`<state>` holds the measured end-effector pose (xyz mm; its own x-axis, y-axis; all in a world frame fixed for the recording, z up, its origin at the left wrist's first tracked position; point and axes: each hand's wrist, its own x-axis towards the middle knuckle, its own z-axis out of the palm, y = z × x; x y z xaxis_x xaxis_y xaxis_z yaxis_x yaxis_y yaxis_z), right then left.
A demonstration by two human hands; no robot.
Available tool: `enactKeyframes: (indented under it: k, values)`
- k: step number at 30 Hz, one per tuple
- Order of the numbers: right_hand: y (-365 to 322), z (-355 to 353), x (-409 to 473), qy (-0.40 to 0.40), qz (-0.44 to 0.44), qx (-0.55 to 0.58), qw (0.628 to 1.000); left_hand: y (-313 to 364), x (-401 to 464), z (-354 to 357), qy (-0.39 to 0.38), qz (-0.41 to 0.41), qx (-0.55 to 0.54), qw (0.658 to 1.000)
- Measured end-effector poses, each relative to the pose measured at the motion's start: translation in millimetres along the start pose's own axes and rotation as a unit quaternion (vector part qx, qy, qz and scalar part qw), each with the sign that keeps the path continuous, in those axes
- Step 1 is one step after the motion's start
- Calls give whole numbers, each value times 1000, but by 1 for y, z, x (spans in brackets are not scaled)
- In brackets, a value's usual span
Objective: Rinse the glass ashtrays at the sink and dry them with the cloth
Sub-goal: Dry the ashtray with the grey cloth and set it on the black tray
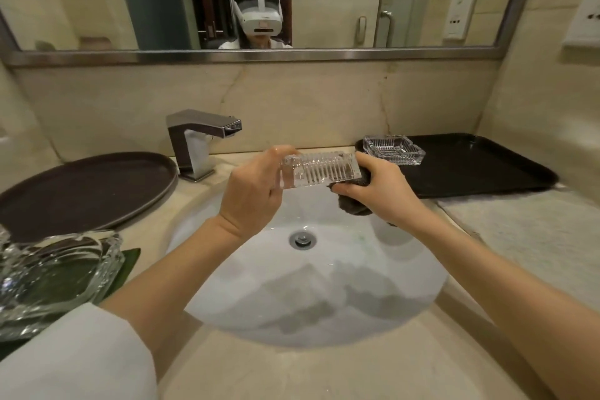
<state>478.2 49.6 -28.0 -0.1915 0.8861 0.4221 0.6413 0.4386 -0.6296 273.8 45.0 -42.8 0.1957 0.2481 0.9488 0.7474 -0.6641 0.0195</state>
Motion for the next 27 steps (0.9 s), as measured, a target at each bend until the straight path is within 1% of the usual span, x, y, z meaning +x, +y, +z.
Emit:
enactKeyframes:
  k: [4, 6, 7, 8, 9, 10, 11, 12, 13, 14, 15, 16, 17, 18, 19, 20, 22, 23, 24, 25, 27]
  values:
    - [2, 2, 1, -19, 49, 1, 999, -4, 6, -3, -7, 47, 8, 999]
    - [3, 2, 1, -25, 81, -26, 996, -6, 5, -2, -3, 51, 9, 999]
    - [3, 2, 1, -31, 102, -18, 994, -6, 4, -2, 0, 43, 11, 999]
    - [3, 0, 0, -41, 134, 24, 990, -6, 3, -1, -1, 30, 14, 999]
    - [1, -2, 0, -55, 171, 102, 978, -5, 1, 0, -3, 14, 17, 1000]
    - [-1, -4, -1, -62, 209, 200, 955, -6, -2, 2, -9, -6, 17, 1000]
    - [-4, -6, -1, -52, 238, 297, 923, -6, -4, 3, -20, -33, 14, 999]
    - [-7, -8, -2, -29, 251, 373, 893, -4, -5, 4, -35, -76, 6, 996]
    - [-11, -7, -3, 2, 251, 416, 874, 0, -4, 4, -55, -139, -12, 989]
    - [-14, -4, -3, 36, 236, 418, 876, 3, -2, 5, -76, -225, -50, 970]
    - [-18, 0, -3, 74, 198, 375, 903, 6, -1, 7, -89, -319, -102, 938]
    - [-22, 7, -5, 109, 139, 302, 937, 8, 0, 10, -97, -407, -155, 895]
    - [-27, 15, -7, 138, 66, 223, 963, 8, 1, 13, -97, -475, -199, 852]
    - [-29, 24, -8, 164, -6, 153, 974, 6, 0, 16, -102, -524, -228, 814]
    - [-29, 33, -8, 178, -61, 94, 978, 4, -1, 17, -115, -560, -250, 782]
    - [-28, 41, -8, 176, -93, 44, 979, 3, -1, 18, -133, -586, -267, 754]
    - [-24, 56, -9, 133, -110, -36, 984, 4, -4, 18, -163, -618, -298, 708]
    - [-21, 63, -10, 109, -107, -64, 986, 5, -6, 19, -171, -625, -310, 695]
    - [-19, 70, -11, 90, -102, -86, 987, 7, -8, 20, -172, -628, -311, 692]
    - [-18, 75, -12, 76, -93, -103, 987, 8, -10, 22, -168, -629, -301, 697]
    - [-22, 83, -11, 55, -61, -104, 991, 6, -12, 26, -157, -622, -252, 725]
